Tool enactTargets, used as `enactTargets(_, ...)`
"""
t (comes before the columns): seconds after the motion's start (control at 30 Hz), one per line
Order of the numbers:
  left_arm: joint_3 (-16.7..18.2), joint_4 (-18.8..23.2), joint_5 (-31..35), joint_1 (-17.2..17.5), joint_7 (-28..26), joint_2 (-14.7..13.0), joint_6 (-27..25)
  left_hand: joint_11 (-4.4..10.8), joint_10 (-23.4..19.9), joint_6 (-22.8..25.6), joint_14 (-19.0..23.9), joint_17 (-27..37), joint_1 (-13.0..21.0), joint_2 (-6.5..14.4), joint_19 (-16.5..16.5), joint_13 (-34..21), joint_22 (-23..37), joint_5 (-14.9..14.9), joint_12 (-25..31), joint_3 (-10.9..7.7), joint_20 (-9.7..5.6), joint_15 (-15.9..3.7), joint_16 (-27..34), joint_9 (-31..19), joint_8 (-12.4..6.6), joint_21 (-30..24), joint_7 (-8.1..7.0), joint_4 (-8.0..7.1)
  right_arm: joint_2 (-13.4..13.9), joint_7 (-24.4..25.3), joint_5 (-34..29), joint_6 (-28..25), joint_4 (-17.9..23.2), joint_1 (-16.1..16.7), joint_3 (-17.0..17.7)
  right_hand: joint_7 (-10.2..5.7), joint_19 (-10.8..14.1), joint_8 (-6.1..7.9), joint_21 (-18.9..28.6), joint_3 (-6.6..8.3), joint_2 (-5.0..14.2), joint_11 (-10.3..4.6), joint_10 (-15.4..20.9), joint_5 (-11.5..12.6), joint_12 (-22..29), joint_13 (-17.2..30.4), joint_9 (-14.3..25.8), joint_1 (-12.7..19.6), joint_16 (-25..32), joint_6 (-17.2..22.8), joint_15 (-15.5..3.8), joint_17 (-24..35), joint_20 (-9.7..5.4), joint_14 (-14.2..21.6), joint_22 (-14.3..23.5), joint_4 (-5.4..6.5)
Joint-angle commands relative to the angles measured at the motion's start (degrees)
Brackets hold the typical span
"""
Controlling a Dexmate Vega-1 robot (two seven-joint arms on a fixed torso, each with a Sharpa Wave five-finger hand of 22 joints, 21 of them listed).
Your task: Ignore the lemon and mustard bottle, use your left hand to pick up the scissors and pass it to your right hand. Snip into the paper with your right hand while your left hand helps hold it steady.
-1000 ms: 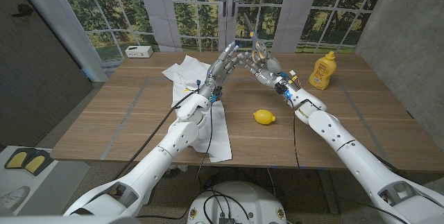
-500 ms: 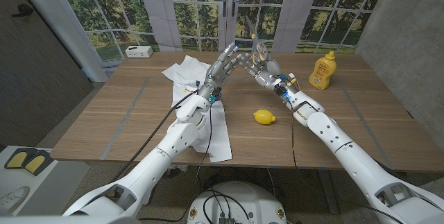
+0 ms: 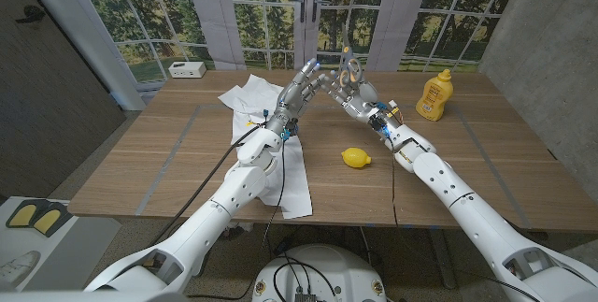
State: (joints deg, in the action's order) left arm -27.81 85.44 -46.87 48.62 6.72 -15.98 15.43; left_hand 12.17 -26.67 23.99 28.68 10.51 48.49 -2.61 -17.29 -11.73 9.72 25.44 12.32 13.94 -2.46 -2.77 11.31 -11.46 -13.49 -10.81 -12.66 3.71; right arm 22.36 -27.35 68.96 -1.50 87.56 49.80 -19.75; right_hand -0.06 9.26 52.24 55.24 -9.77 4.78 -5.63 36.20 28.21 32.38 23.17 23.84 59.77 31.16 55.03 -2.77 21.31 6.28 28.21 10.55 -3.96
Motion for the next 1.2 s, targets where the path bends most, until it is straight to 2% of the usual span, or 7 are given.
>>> enactTargets(0.03, 0.0, 0.5, -0.1, 0.3, 0.1, -0.3, 0.2, -0.08, -0.9, 1.1, 0.5, 0.1, 0.1, 0.6, -0.5, -0.1, 0.2, 0.1, 0.5, 0.70, -3.98, -9.69, 0.3, -0.1, -0.34, -0.3, 0.01, 0.00, 0.8, -1.8, -2.2, 1.6, 0.1, -0.4, -0.4, 0.61, -1.0, -3.53, -1.0, -0.93, -0.81, 0.38, -1.2, 0.6, -0.5, 0.0, -3.3, -1.3, 0.0, -2.5, -8.70, -0.3, 1.45, -0.7, 0.1, -0.06)
enactTargets(0.3, 0.0, 1.1, -0.1, 0.7, -0.2, -0.6, 0.0, -0.09, -1.6, 2.3, 1.2, 0.1, 0.3, 0.8, -0.7, -0.1, 0.2, 0.0, 0.7, 0.96, -4.16, -9.69, 0.4, 0.0, -0.47, -0.3, 0.01, -0.06, 1.3, -3.3, -3.3, 2.5, -0.2, -0.7, -0.8, 0.89, -2.4, -8.20, -2.4, -1.87, -1.41, 1.94, -5.4, 0.7, -2.2, -1.2, -7.1, -1.5, -0.7, -5.4, -6.50, -1.6, 2.74, -2.5, 0.0, -0.31)
enactTargets(0.37, 0.0, 1.2, -0.1, 0.7, -0.1, -0.6, 0.0, -0.10, -1.7, 2.4, 1.3, 0.1, 0.3, 0.9, -0.7, -0.1, 0.2, 0.0, 0.7, 0.99, -4.23, -9.70, 0.4, 0.0, -0.48, -0.3, 0.00, -0.06, 1.7, -3.7, -3.7, 2.5, -0.1, -0.8, -1.0, 0.85, -3.4, -11.48, -3.6, -2.51, -1.63, 2.52, -10.6, 1.0, -4.9, -3.2, -9.6, -1.7, -2.2, -7.3, -4.12, -3.2, 3.76, -4.8, -0.1, -0.34)
enactTargets(0.43, 0.0, 1.3, -0.1, 0.8, -0.2, -0.7, -0.1, -0.10, -1.8, 2.6, 1.4, 0.1, 0.3, 0.9, -0.7, -0.1, 0.2, -0.1, 0.7, 1.03, -4.26, -9.70, 0.4, 0.0, -0.49, -0.3, 0.00, -0.07, 1.9, -4.9, -3.8, 2.6, -0.5, -1.2, -1.2, 0.56, -3.3, -13.32, -4.3, -2.80, -1.82, 5.74, -13.4, 1.3, -6.5, -4.7, -10.9, -1.5, -3.8, -8.3, -1.44, -4.6, 4.80, -7.0, -0.2, -0.53)
enactTargets(0.57, -0.1, 1.4, -0.1, 0.8, -0.2, -0.7, 0.0, -0.10, -2.0, 3.0, 1.6, 0.1, 0.4, 1.0, -0.7, -0.1, 0.2, -0.1, 0.7, 1.09, -4.24, -9.71, 0.4, 0.0, -0.53, -0.3, 0.01, -0.08, 2.5, -5.9, -4.6, 2.9, -0.5, -1.5, -1.5, 0.45, -3.8, -15.79, -6.0, -3.13, -1.48, 6.15, -15.1, 1.8, -8.1, -7.3, -12.3, -1.5, -7.0, -8.9, 2.36, -7.2, 5.70, -11.0, -0.4, -0.48)
enactTargets(0.93, -0.2, 1.5, -0.2, 1.1, -0.3, -0.6, 0.0, -0.11, -2.7, 4.0, 2.1, 0.1, 0.5, 1.1, -0.8, -0.1, 0.2, -0.2, 0.9, 1.32, -4.31, -9.71, 0.4, 0.0, -0.62, -0.3, 0.01, -0.11, 3.5, -8.3, -6.3, 4.2, -0.9, -2.1, -2.2, 5.38, -6.3, -23.97, -10.9, -4.33, -1.18, 8.52, -18.5, 2.8, -10.7, -11.3, -13.3, -3.1, -12.3, -17.2, 6.91, -10.4, 6.08, -15.1, -0.4, 0.27)
enactTargets(1.2, -0.1, 1.5, -0.1, 1.1, -0.3, -0.8, 0.1, -0.12, -3.2, 5.0, 2.6, 0.1, 0.7, 1.3, -0.8, -0.1, 0.2, -0.2, 0.9, 1.49, -4.21, -9.74, 0.4, 0.0, -0.73, -0.3, 0.01, -0.15, 3.2, -8.9, -6.1, 4.7, -1.6, -2.2, -2.1, 6.60, -5.6, -25.48, -11.6, -4.10, -0.76, 8.79, -18.1, 3.3, -10.9, -11.7, -13.2, -2.5, -13.1, -18.3, 7.63, -10.7, 5.95, -14.9, -0.4, 0.01)
